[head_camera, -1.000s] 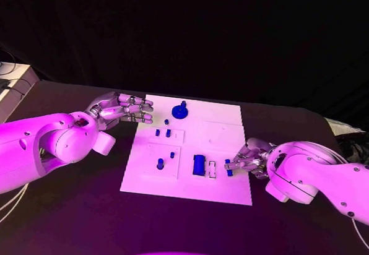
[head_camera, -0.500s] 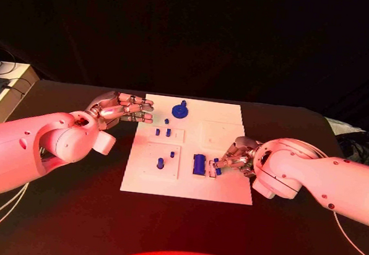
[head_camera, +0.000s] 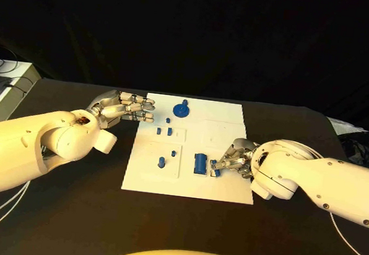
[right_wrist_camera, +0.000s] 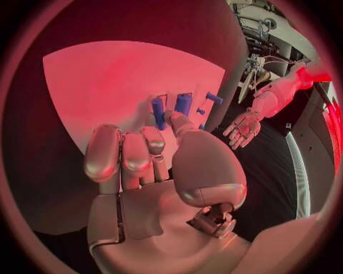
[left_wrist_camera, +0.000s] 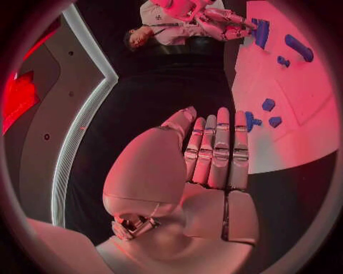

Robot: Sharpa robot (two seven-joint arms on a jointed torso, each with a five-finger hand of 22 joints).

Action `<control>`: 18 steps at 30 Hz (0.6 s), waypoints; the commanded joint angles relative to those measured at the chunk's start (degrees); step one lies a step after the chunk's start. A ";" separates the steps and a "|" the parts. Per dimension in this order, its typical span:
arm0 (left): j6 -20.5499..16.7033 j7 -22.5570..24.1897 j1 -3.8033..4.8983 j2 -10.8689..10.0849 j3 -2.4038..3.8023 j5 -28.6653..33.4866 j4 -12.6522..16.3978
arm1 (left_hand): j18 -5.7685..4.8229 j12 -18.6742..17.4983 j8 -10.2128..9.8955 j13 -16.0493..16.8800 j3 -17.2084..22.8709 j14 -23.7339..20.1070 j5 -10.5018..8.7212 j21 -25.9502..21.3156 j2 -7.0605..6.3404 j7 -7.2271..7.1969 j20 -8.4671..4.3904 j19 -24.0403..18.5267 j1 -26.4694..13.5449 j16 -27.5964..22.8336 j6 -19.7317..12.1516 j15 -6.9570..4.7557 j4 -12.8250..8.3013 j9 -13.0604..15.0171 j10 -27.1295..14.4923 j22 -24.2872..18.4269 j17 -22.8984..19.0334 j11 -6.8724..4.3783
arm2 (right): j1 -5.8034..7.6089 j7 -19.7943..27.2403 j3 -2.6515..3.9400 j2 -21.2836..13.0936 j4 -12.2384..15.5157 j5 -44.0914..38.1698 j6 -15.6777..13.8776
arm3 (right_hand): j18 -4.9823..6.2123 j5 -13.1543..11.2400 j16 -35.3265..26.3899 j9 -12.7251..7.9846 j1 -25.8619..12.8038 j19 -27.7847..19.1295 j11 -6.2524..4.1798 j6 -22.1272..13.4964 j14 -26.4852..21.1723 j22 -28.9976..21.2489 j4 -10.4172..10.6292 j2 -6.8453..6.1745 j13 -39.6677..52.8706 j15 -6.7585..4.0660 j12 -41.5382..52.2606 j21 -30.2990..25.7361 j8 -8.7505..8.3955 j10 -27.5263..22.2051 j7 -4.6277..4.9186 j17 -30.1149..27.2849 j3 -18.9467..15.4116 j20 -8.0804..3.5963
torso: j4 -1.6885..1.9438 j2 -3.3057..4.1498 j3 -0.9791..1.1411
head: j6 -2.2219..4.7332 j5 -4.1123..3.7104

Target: Assemble the parts on the task board

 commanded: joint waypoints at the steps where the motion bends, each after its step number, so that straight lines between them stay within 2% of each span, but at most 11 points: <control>1: 0.81 0.16 -0.01 0.00 0.04 0.14 0.20 | -1.09 -0.17 0.05 -0.06 0.36 -0.30 0.21 -0.27 0.06 -0.05 -0.03 -0.37 -0.06 -0.14 -0.30 0.11 -0.01 0.04 -0.35 -0.06 0.06 0.09 | -0.24 0.47 -0.15 0.02 0.23 -0.37 1.55 | 0.60 0.17 -0.18 0.02 0.14 2.75 -0.47 0.17 0.31 8.24 -10.64 0.56 -0.12 -0.02 -0.19 -0.27 0.19 -0.12 -0.34 -0.08 10.22 0.02 | -0.07 -0.02 0.00 | -0.19 0.12; 11: 0.85 0.10 -0.01 0.00 0.04 0.14 0.18 | -1.08 -0.17 0.04 -0.06 0.41 -0.31 0.20 -0.27 -0.01 -0.04 -0.02 -0.37 -0.13 -0.14 -0.31 0.12 0.02 0.04 -0.36 -0.07 0.06 0.10 | -0.34 0.79 -0.15 0.08 1.00 -0.89 0.92 | 0.58 0.18 -0.19 0.11 0.16 2.77 -0.50 0.23 0.31 8.26 -10.55 0.51 -0.13 -0.03 -0.15 -0.20 0.21 -0.11 -0.40 -0.08 10.07 0.01 | 0.03 0.00 0.00 | -0.20 0.22; 14: 0.86 0.09 -0.01 -0.02 0.04 0.14 0.19 | -1.08 -0.17 0.04 -0.06 0.48 -0.32 0.19 -0.28 -0.10 -0.04 -0.01 -0.37 -0.22 -0.14 -0.32 0.13 0.05 0.04 -0.38 -0.09 0.06 0.12 | -0.35 0.79 -0.15 0.06 0.78 -1.09 0.69 | 0.61 -0.63 -0.34 0.05 -0.41 2.75 -0.52 0.08 0.29 8.18 -9.81 0.48 -0.25 -0.03 -0.34 -0.52 0.12 -0.24 -0.50 -0.27 9.66 0.01 | 0.00 -0.02 -0.04 | -0.21 0.21; 16: 0.86 0.08 -0.01 -0.03 0.04 0.14 0.20 | -1.08 -0.17 0.04 -0.06 0.48 -0.32 0.19 -0.28 -0.10 -0.04 -0.01 -0.37 -0.22 -0.14 -0.32 0.13 0.05 0.04 -0.38 -0.09 0.06 0.12 | -0.35 0.78 -0.15 0.03 0.63 -1.21 0.59 | 0.61 -0.43 -0.34 -0.14 -1.03 2.76 -0.54 0.13 0.32 8.17 -9.11 0.27 -0.26 -0.02 -0.32 -0.57 0.10 -0.23 -0.65 -0.27 8.85 0.01 | -0.03 -0.01 -0.07 | -0.21 0.19; 17: 0.86 0.07 -0.01 -0.03 0.04 0.14 0.20 | -1.08 -0.17 0.04 -0.06 0.48 -0.32 0.19 -0.28 -0.10 -0.04 -0.01 -0.37 -0.22 -0.14 -0.32 0.13 0.05 0.04 -0.38 -0.09 0.06 0.12 | -0.35 0.77 -0.15 0.03 0.54 -1.26 0.54 | 0.60 1.00 -0.32 -0.30 -1.31 2.77 -0.61 0.25 0.33 8.17 -8.58 0.25 -0.22 -0.02 -0.21 -0.60 0.12 -0.15 -0.70 -0.25 7.37 0.01 | -0.03 0.00 -0.08 | -0.22 0.18; 18: 0.85 0.07 -0.01 -0.02 0.04 0.14 0.19 | -1.08 -0.17 0.04 -0.06 0.48 -0.32 0.19 -0.28 -0.10 -0.04 -0.01 -0.37 -0.22 -0.14 -0.32 0.13 0.05 0.04 -0.38 -0.09 0.06 0.12 | -0.36 0.76 -0.15 0.03 0.44 -1.31 0.47 | 0.59 0.38 -0.33 -0.49 -1.49 2.78 -0.60 0.26 0.34 8.16 -8.12 0.32 -0.20 -0.04 -0.18 -0.63 0.06 -0.15 -0.74 -0.27 6.16 0.00 | -0.03 0.00 -0.08 | -0.22 0.18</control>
